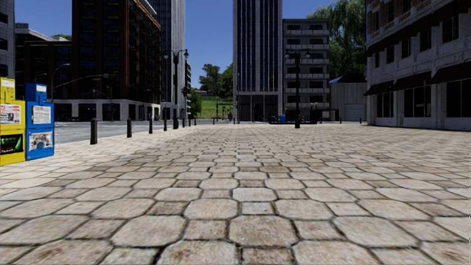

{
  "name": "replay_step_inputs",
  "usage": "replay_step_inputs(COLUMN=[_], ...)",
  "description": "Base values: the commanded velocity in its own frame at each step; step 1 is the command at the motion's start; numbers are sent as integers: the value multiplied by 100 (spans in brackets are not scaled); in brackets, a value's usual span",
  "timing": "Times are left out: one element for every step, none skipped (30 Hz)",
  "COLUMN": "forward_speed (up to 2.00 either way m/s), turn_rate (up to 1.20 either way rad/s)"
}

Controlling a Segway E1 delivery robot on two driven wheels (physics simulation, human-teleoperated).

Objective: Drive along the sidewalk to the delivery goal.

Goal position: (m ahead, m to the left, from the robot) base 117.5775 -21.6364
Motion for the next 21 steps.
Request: replay_step_inputs(forward_speed=[200, 200, 200, 200, 200, 200, 200, 200, 200, 200, 200, 200, 200, 200, 200, 200, 200, 200, 200, 200, 200], turn_rate=[0, 0, 0, 0, 0, 0, 0, 0, 0, 0, 0, 0, 0, 0, 0, 0, 0, 0, 0, 0, 0])
